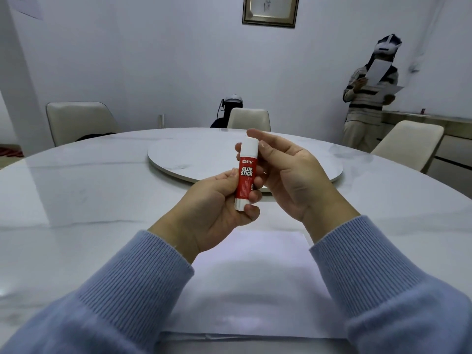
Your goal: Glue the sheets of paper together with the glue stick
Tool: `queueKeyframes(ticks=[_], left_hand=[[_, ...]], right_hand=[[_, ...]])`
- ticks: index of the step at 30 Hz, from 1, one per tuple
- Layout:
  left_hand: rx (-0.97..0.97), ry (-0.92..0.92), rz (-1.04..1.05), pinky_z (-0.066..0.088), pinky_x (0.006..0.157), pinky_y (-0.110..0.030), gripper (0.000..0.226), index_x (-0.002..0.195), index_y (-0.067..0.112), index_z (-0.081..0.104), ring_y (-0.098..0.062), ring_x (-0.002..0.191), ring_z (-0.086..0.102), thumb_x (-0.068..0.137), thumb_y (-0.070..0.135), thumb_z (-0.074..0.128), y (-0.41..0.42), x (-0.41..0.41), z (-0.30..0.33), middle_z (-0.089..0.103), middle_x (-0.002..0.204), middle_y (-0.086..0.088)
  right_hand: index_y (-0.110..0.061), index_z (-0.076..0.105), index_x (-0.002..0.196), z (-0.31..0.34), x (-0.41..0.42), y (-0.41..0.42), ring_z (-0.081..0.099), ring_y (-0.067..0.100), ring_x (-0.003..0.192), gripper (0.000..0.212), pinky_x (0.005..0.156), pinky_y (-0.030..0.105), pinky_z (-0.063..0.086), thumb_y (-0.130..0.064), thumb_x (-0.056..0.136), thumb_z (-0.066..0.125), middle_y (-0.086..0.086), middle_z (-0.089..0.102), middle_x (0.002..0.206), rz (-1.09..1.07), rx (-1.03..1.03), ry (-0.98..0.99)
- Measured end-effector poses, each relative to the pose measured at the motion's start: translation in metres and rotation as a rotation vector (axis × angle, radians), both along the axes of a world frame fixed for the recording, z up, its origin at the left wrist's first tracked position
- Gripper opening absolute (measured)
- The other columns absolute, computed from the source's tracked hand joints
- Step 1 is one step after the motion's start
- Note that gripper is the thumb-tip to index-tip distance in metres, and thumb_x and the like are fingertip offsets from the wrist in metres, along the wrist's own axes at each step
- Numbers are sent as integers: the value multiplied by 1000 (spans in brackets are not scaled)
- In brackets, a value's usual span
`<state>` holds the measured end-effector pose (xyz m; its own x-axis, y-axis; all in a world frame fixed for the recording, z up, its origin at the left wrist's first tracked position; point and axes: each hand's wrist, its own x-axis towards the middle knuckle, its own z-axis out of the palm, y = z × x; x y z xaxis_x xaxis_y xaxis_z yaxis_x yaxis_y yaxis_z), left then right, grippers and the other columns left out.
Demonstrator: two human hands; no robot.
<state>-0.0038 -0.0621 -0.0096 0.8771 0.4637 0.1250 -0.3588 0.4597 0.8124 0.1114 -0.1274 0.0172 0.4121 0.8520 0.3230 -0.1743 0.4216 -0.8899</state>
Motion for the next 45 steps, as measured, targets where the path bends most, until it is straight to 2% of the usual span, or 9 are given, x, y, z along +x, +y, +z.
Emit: queueKeyframes(ticks=[3,7,13,18,22,29,35,41,45], left_hand=[[4,5,-16,41,49,-21,30,99,5,57,-13,57,49,99,15,29,0,0,-1,58,73,-7],[18,17,-29,40,49,-21,27,103,5,54,-13,56,49,99,15,29,0,-1,-2,58,73,-7],[14,-28,-58,39,49,-20,29,100,6,56,-12,57,48,99,16,29,0,-1,-1,57,73,-6],[58,1,-42,39,48,-22,29,102,5,57,-13,56,49,99,13,29,4,-2,-2,57,73,-6],[137,37,7,37,50,-25,32,98,4,61,-15,56,48,99,13,30,9,-5,-3,56,73,-7],[248,77,100,49,62,-31,30,95,8,62,-16,62,53,99,15,33,16,-10,-3,59,76,-7],[523,242,272,45,97,-35,29,110,15,63,-23,108,62,100,16,35,28,-3,-11,69,107,-7],[584,409,530,48,89,-30,23,97,16,62,-14,85,60,96,4,42,39,-3,-15,68,100,-4],[608,449,524,49,88,-32,15,92,19,62,-14,82,60,91,6,53,40,-3,-18,67,90,-1]], right_hand=[[-5,66,109,-2,1,-1,52,12,50,23,53,24,48,-12,87,61,4,65,72,-2,-20,-50],[-12,60,94,-2,-1,-2,63,16,72,26,55,22,49,-19,72,73,16,72,98,-62,-5,-118],[-17,68,106,-2,3,-4,66,14,74,22,73,31,51,-25,89,56,10,75,90,15,-16,-155],[-23,73,91,-3,-1,-2,64,18,86,16,87,40,50,-26,75,72,3,71,81,-117,-5,-247],[-17,71,86,0,-5,-3,62,2,66,8,67,14,50,-11,80,72,0,65,71,-221,30,-359],[-14,71,92,-3,-13,4,62,9,64,12,69,25,57,-12,81,73,-4,64,69,-361,66,-569],[-16,65,115,-18,2,6,56,4,67,29,68,14,51,-10,86,67,-6,58,73,-425,66,-702],[-15,70,107,-35,16,19,60,15,71,24,75,24,53,-19,84,71,-4,63,77,-495,-137,-868],[-18,68,106,-45,23,24,50,6,63,24,66,14,45,-19,83,71,-11,58,75,-484,-220,-904]])
